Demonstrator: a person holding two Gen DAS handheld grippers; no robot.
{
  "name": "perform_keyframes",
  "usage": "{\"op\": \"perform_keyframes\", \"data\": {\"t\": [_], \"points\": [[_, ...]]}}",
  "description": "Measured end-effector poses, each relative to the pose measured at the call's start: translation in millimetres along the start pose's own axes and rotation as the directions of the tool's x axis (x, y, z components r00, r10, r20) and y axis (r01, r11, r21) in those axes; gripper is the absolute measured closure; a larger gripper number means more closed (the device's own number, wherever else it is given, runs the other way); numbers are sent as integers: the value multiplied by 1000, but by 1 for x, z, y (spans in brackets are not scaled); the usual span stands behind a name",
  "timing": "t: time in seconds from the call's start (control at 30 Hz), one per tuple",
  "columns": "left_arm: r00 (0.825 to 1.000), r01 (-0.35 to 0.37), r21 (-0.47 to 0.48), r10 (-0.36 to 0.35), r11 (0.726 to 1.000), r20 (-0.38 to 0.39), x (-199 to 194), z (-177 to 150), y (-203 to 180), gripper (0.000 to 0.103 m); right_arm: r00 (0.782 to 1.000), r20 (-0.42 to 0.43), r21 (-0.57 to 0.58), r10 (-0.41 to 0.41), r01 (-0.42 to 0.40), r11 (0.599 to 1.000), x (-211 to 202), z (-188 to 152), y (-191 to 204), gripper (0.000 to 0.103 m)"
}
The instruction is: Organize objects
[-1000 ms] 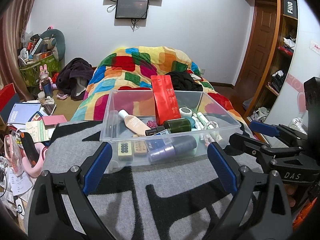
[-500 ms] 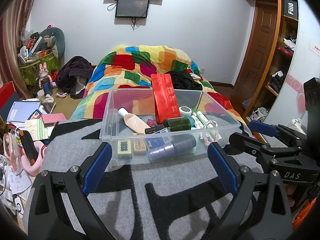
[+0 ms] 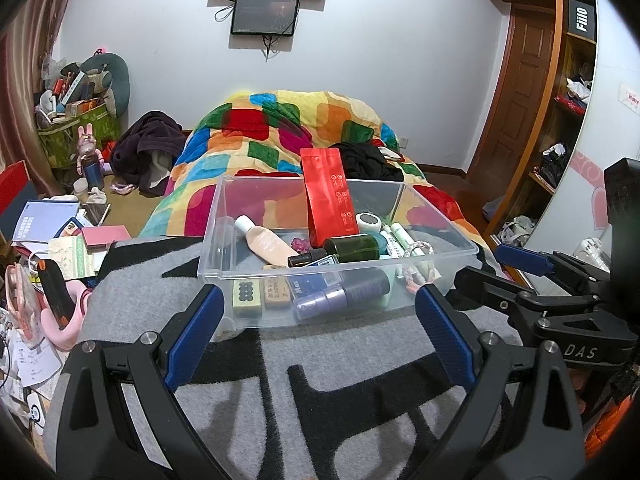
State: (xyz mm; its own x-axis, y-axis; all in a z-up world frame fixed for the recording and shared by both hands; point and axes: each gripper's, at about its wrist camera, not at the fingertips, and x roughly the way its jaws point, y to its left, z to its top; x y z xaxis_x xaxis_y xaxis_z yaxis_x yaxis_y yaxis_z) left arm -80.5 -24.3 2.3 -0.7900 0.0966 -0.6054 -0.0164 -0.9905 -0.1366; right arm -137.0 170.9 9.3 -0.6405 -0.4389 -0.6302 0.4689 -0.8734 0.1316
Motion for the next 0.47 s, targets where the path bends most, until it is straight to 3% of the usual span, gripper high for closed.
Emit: {"op": "perform_keyframes", "data": {"t": [0.47], "points": [[1000,19,5,-19,1000,-6,-1,-1,-2,5,1000,-1,3,1,-1,1000,0,-2,1,21]]}}
